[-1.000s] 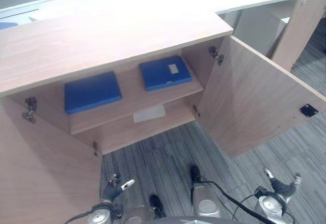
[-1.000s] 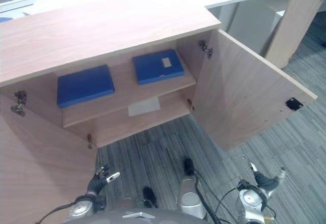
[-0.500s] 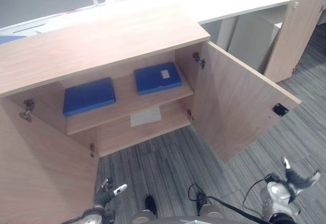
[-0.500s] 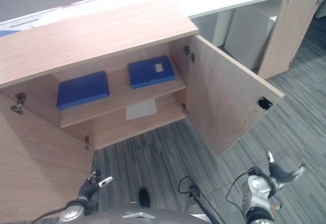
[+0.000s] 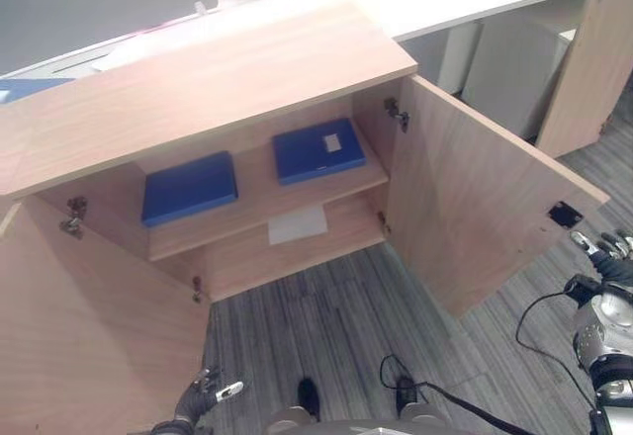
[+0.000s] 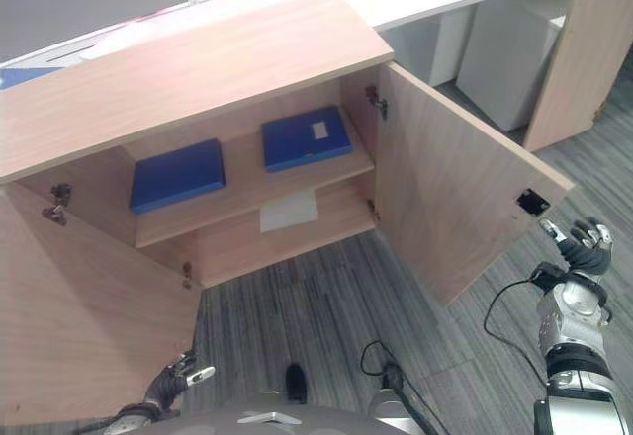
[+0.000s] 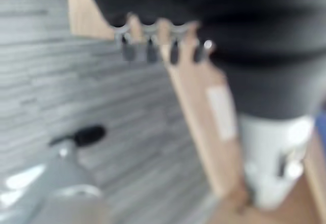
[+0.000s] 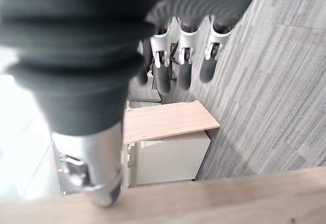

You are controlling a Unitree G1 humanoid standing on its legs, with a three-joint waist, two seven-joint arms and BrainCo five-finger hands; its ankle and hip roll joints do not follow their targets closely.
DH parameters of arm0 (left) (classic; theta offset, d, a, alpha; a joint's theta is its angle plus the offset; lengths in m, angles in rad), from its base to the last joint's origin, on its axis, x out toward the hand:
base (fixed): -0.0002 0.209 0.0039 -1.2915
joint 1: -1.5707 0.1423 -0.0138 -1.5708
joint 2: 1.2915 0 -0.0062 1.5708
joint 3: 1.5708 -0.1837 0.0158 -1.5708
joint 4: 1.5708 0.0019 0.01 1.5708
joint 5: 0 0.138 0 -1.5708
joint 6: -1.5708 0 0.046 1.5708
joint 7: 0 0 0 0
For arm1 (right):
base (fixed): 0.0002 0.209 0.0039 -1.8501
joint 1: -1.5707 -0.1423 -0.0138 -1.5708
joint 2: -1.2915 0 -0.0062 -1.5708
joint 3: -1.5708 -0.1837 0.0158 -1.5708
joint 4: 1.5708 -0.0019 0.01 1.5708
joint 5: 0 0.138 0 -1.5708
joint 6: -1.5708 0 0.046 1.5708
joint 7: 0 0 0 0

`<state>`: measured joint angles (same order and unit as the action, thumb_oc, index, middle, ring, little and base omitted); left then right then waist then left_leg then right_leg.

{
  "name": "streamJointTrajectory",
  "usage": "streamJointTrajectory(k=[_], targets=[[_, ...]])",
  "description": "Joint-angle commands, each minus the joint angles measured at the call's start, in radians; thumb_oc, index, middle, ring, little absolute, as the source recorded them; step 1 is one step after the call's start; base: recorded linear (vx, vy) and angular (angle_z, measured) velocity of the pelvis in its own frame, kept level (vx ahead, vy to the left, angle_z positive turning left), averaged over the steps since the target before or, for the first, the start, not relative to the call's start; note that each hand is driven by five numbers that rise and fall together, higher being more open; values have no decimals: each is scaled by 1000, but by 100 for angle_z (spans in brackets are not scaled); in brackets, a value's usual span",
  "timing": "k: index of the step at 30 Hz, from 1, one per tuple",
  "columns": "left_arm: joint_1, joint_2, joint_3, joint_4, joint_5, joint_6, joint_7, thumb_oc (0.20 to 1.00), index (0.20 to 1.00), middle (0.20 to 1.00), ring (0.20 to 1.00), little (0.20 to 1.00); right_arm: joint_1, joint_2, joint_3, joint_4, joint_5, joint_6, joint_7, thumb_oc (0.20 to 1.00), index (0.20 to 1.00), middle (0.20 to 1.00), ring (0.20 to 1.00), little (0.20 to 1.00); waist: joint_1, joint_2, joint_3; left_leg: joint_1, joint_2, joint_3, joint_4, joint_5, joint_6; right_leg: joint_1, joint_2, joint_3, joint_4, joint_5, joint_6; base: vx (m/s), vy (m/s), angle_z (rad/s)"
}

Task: Put the empty folder in the office cabinet

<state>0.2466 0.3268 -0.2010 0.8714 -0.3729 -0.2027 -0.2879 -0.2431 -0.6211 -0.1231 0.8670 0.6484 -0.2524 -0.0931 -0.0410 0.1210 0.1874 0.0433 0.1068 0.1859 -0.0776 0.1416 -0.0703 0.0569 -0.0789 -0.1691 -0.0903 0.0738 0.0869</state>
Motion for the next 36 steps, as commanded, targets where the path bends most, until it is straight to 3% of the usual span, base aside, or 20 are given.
streamJointTrajectory(k=[1,11,22,29,36], targets=[[-70,51,-3,22,39,-45,2,1000,1000,1000,1000,1000,-157,-13,81,0,-61,-23,76,1000,1000,1000,1000,1000,58,-51,34,34,-85,-10,-10,-145,30,-1,-23,-15,4,-35,2,-31,-3,-2],[-93,21,23,47,20,-63,-23,1000,1000,1000,1000,1000,-151,90,260,-141,-175,-30,173,1000,1000,1000,1000,1000,63,-58,31,32,-75,-13,-10,-133,21,8,-25,-32,3,-38,-2,2,42,1],[-57,-21,54,12,6,-90,6,1000,1000,1000,1000,1000,45,211,430,-410,-279,-38,289,1000,1000,1000,1000,1000,67,-104,21,43,-77,-21,-10,-144,41,23,-30,-48,3,-33,9,23,58,1],[-53,-27,51,-18,-33,-110,44,1000,1000,1000,1000,1000,43,243,510,-443,-326,-58,332,1000,1000,1000,1000,1000,92,-119,17,48,-87,-35,-10,-154,53,33,-38,-63,3,-29,18,16,73,16],[-62,-28,27,-44,-62,-124,93,1000,1000,1000,1000,1000,-110,290,611,-391,-356,-69,289,1000,1000,1000,1000,1000,161,-137,16,47,-99,-66,-10,-158,63,52,-49,-106,3,-26,25,25,52,20]])
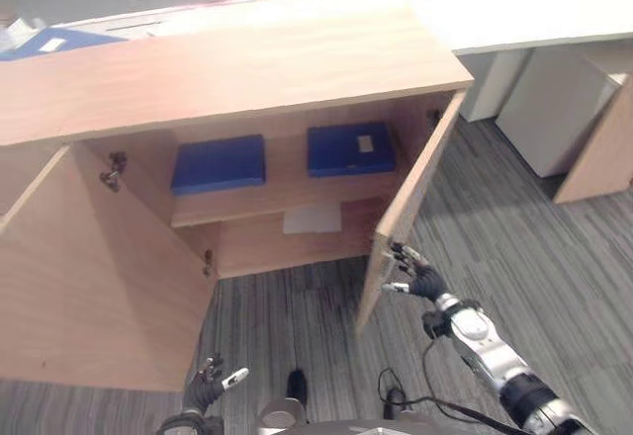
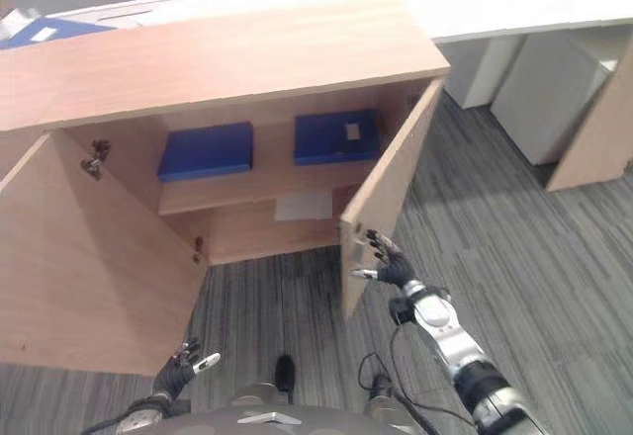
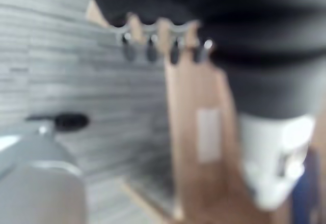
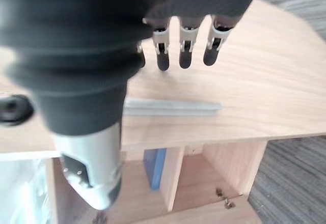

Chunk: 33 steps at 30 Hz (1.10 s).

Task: Put the empty folder in the office cabinet

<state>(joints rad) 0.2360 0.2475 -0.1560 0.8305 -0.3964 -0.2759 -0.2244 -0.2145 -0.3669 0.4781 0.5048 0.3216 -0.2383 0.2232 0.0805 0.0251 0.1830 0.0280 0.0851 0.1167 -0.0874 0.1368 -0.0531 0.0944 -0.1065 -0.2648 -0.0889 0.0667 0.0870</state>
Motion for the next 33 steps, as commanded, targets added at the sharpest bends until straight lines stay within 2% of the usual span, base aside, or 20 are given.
streamJointTrajectory(k=[1,3,6,9,11,13,14,17,22,23,25,26,29,30,31,33], targets=[[-53,51,-25,-4,-41,-59,44,1000,1000,1000,1000,1000,-177,47,21,-9,-23,-72,-43,1000,1000,1000,1000,1000,55,-44,19,62,-80,-5,0,-154,47,20,-23,-20,2,-19,25,47,28,27],[-54,54,-32,-8,-49,-67,73,1000,1000,1000,1000,1000,-225,62,29,29,-16,-56,-71,1000,1000,1000,1000,1000,75,-46,17,63,-83,-17,0,-155,49,27,-26,-35,2,-19,26,39,21,33],[-56,62,-23,-27,-61,-111,198,1000,1000,1000,1000,1000,-284,73,23,109,1,-18,-139,1000,1000,1000,1000,1000,109,-46,14,61,-89,-41,0,-156,48,40,-31,-60,2,-20,27,28,20,28],[-53,71,35,-35,-80,-178,392,1000,1000,1000,1000,1000,-326,73,-10,242,-24,33,-204,1000,1000,1000,1000,1000,146,-49,9,58,-94,-69,0,-151,44,55,-35,-86,2,-23,27,32,20,30],[-50,83,92,-41,-68,-210,461,1000,1000,1000,1000,1000,-335,69,-31,344,-45,91,-204,1000,1000,1000,1000,1000,166,-52,9,56,-95,-83,0,-148,43,63,-37,-99,2,-24,27,29,23,27],[-49,89,139,-42,-58,-244,513,1000,1000,1000,1000,1000,-325,64,-41,425,-59,114,-193,1000,1000,1000,1000,1000,181,-53,12,53,-95,-91,0,-144,42,65,-40,-108,4,-24,27,18,39,15],[-52,99,175,-47,-43,-270,566,1000,1000,1000,1000,1000,-311,61,-48,479,-74,118,-176,1000,1000,1000,1000,1000,189,-53,15,52,-93,-96,0,-142,42,68,-42,-115,5,-24,28,30,69,10],[-70,134,297,-64,9,-311,631,1000,1000,1000,1000,1000,-227,50,-54,552,-99,113,-127,1000,1000,1000,1000,1000,200,-58,31,43,-92,-103,0,-135,44,66,-47,-124,9,-20,34,27,75,18],[-81,200,384,-140,80,-282,716,1000,1000,1000,1000,1000,-74,19,-74,507,-101,146,-86,1000,1000,1000,1000,1000,177,-72,62,24,-82,-89,0,-130,51,33,-48,-111,26,-16,41,-34,80,3],[-98,261,430,-158,76,-271,750,1000,1000,1000,1000,1000,-1,1,-89,467,-103,160,-91,1000,1000,1000,1000,1000,148,-85,98,0,-72,-68,0,-125,56,-6,-47,-94,46,-16,44,-154,84,-6],[-101,271,436,-160,73,-269,752,1000,1000,1000,1000,1000,8,-2,-91,462,-100,159,-93,1000,1000,1000,1000,1000,145,-87,103,-4,-71,-65,0,-124,57,-13,-47,-91,50,-17,44,-164,76,-4],[-123,336,476,-173,39,-251,779,1000,1000,1000,1000,1000,58,-22,-120,441,-95,157,-94,1000,1000,1000,1000,1000,117,-100,150,-36,-60,-46,10,-121,62,-56,-44,-67,74,-17,43,-186,88,-7],[-148,414,526,-184,31,-220,807,1000,1000,1000,1000,1000,119,-44,-158,424,-110,131,-85,1000,1000,1000,1000,1000,88,-120,214,-74,-49,-21,28,-123,67,-104,-38,-36,99,-18,43,-197,100,-12],[-149,415,526,-184,31,-220,807,1000,1000,1000,1000,1000,119,-44,-158,424,-110,131,-85,1000,1000,1000,1000,1000,87,-121,212,-79,-49,-21,29,-120,67,-107,-38,-36,98,-15,43,-161,67,-14],[-159,455,551,-187,17,-209,809,1000,1000,1000,1000,1000,142,-52,-172,419,-90,126,-86,1000,1000,1000,1000,1000,78,-132,238,-97,-46,-13,44,-127,69,-121,-33,-21,104,-16,42,-88,30,-7],[-168,484,570,-183,2,-202,798,1000,1000,1000,1000,1000,149,-57,-181,419,-81,116,-83,1000,1000,1000,1000,1000,72,-142,248,-114,-44,-7,53,-127,70,-135,-30,-13,104,-10,43,-82,21,-4]])
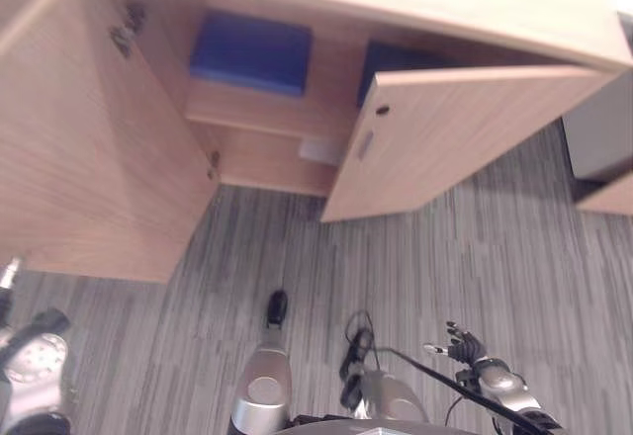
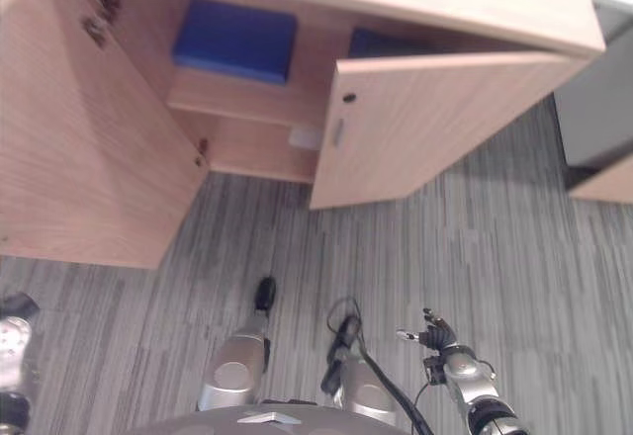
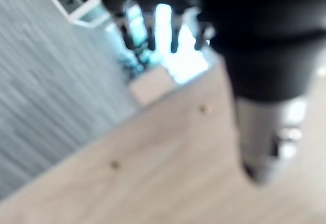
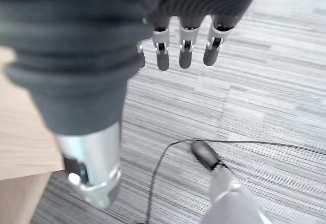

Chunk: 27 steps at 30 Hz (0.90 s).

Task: Put the empty folder in the office cabinet

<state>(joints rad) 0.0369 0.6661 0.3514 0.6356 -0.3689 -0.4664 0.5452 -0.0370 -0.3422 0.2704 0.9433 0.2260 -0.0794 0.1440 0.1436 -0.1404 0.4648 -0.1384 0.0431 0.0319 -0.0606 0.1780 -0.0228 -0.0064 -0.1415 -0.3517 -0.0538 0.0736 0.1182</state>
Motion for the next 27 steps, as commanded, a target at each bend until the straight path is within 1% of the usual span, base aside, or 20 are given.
streamJointTrajectory(k=[1,3,4,5,8,11,13,14,15,17,18,19,20,21,24,26,27], targets=[[25,90,82,18,-30,-5,16,1000,1000,1000,1000,1000,-20,-86,18,-16,25,-56,-1,1000,1000,1000,1000,1000,5,16,-22,49,0,83,31,-174,39,-39,9,82,70,-17,14,-48,20,-10],[18,109,94,23,-35,3,6,1000,1000,1000,1000,1000,-17,-92,3,-15,37,-64,4,1000,1000,1000,1000,1000,1,8,-13,42,2,88,36,-178,39,-44,11,87,68,-15,15,-49,30,-9],[6,132,113,40,-45,11,-19,1000,1000,1000,1000,1000,-19,-104,-10,-19,49,-79,17,1000,1000,1000,1000,1000,-5,-1,-4,34,4,96,39,-180,38,-52,14,92,65,-12,18,-63,31,-1],[1,137,115,48,-49,13,-28,1000,1000,1000,1000,1000,-20,-107,-12,-20,51,-82,19,1000,1000,1000,1000,1000,-6,-2,-2,32,5,98,40,-181,37,-54,15,94,64,-11,19,-73,44,1],[-13,160,117,78,-79,29,-124,1000,1000,1000,1000,1000,-34,-122,-20,-35,77,-91,25,1000,1000,1000,1000,1000,-13,-8,7,26,11,111,39,-182,34,-62,16,99,61,-8,23,-52,29,-2],[-33,177,91,110,-89,57,-287,1000,1000,1000,1000,1000,-52,-137,-28,-62,95,-99,29,1000,1000,1000,1000,1000,-27,-20,14,28,20,131,33,-182,30,-72,19,104,63,-2,30,-48,0,-2],[-50,167,41,124,-116,66,-398,1000,1000,1000,1000,1000,-56,-146,-38,-86,110,-102,30,1000,1000,1000,1000,1000,-42,-23,13,35,23,142,29,-186,30,-78,22,112,64,0,32,-30,-7,-4],[-61,155,0,138,-125,71,-480,1000,1000,1000,1000,1000,-52,-154,-51,-98,121,-111,34,1000,1000,1000,1000,1000,-55,-23,7,43,24,151,27,-190,30,-78,22,119,62,2,34,-5,-11,-4],[-65,150,-13,141,-130,79,-507,1000,1000,1000,1000,1000,-51,-154,-55,-102,127,-113,33,1000,1000,1000,1000,1000,-60,-23,4,45,24,154,27,-191,29,-77,23,122,60,4,35,6,-18,-8],[-76,137,-47,151,-124,74,-553,1000,1000,1000,1000,1000,-47,-155,-62,-111,143,-119,33,1000,1000,1000,1000,1000,-71,-24,-3,50,24,161,27,-194,30,-76,24,129,58,5,36,11,-19,-13],[-90,125,-82,162,-112,75,-588,1000,1000,1000,1000,1000,-44,-154,-67,-120,153,-127,31,1000,1000,1000,1000,1000,-82,-23,-10,56,24,167,26,-196,30,-76,26,137,55,7,37,30,-19,-9],[-105,91,-136,160,-129,74,-601,1000,1000,1000,1000,1000,-37,-151,-81,-140,156,-121,21,1000,1000,1000,1000,1000,-100,-21,-22,64,23,179,29,-200,32,-73,28,151,54,9,36,26,-14,-5],[-105,91,-136,160,-129,74,-601,1000,1000,1000,1000,1000,-37,-151,-81,-140,156,-121,21,1000,1000,1000,1000,1000,-100,-21,-22,64,23,179,29,-200,32,-73,28,151,54,9,36,55,-16,-17],[-114,47,-195,154,-120,74,-617,1000,1000,1000,1000,1000,-27,-149,-98,-163,156,-112,25,1000,1000,1000,1000,1000,-118,-15,-35,75,22,188,29,-203,33,-71,30,165,51,10,36,63,-15,-23],[-113,-47,-276,132,-92,71,-612,1000,1000,1000,1000,1000,1,-135,-119,-195,150,-91,1,1000,1000,1000,1000,1000,-149,2,-57,97,19,196,23,-203,34,-63,35,190,46,13,33,79,-24,-23],[-108,-84,-306,122,-76,66,-595,1000,1000,1000,1000,1000,13,-124,-126,-206,146,-81,-20,1000,1000,1000,1000,1000,-161,11,-65,107,17,199,18,-202,33,-58,37,200,42,13,33,79,-18,-29],[-106,-120,-340,118,-50,69,-601,1000,1000,1000,1000,1000,31,-114,-132,-210,142,-79,-41,1000,1000,1000,1000,1000,-178,23,-82,116,14,201,14,-198,32,-57,38,214,37,16,30,91,-8,-24]])
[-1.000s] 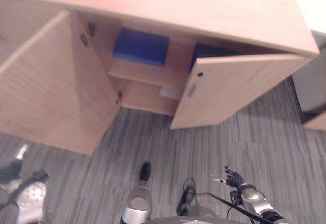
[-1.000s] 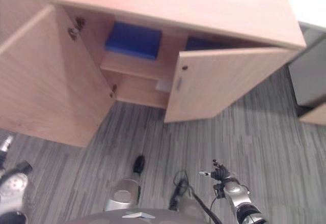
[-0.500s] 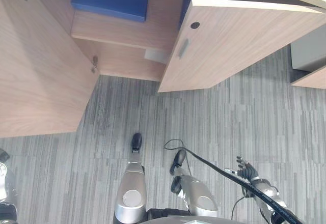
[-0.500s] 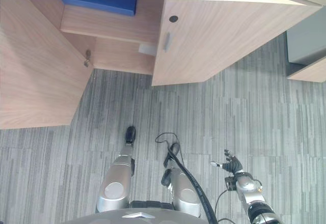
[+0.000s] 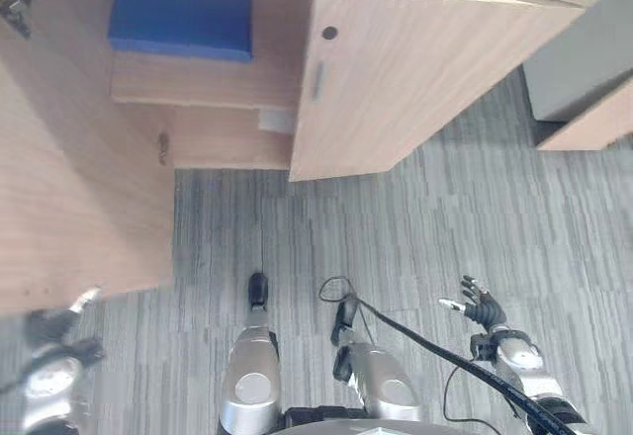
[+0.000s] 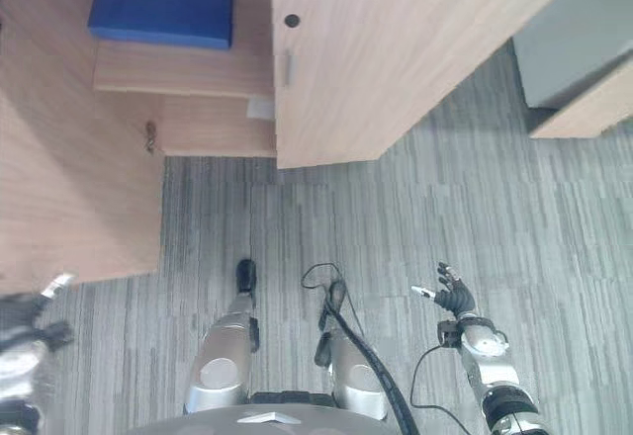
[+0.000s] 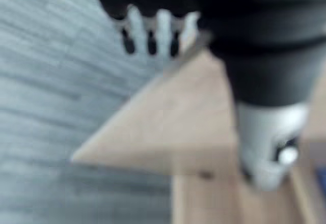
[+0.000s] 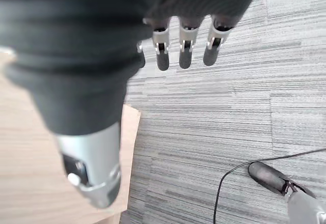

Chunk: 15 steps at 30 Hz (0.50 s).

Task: Put the empty folder in the office cabinet

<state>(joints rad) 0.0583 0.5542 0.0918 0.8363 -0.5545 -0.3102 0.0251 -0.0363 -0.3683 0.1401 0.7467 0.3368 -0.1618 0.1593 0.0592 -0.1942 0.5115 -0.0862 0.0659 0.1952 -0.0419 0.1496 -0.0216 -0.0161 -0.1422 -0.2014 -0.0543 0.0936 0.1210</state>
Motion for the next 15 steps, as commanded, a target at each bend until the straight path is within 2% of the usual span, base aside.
streamJointTrajectory(k=[1,4,9,15], targets=[[-126,-21,-89,-83,139,-88,-81,1000,1000,1000,1000,1000,36,-83,-6,-13,26,5,-64,1000,1000,1000,1000,1000,-101,83,-132,73,-9,40,-6,-171,29,-41,40,69,37,-6,27,112,-13,-13],[-122,-60,-119,-82,149,-84,-83,1000,1000,1000,1000,1000,65,-67,-24,-20,5,20,-95,1000,1000,1000,1000,1000,-127,107,-154,90,-13,49,-12,-167,26,-35,41,86,31,-6,23,82,-34,-30],[-137,-106,-148,-50,175,-84,-72,1000,1000,1000,1000,1000,106,-50,-36,-11,-16,8,-112,1000,1000,1000,1000,1000,-166,132,-189,118,-20,62,-25,-164,21,-22,44,110,21,-7,17,116,-35,-32],[-225,-132,-176,-1,193,-34,79,1000,1000,1000,1000,1000,137,-35,-25,-4,-62,-11,-123,1000,1000,1000,1000,1000,-231,153,-233,154,-26,88,-34,-169,11,-5,51,148,8,-17,10,122,-32,-32]])
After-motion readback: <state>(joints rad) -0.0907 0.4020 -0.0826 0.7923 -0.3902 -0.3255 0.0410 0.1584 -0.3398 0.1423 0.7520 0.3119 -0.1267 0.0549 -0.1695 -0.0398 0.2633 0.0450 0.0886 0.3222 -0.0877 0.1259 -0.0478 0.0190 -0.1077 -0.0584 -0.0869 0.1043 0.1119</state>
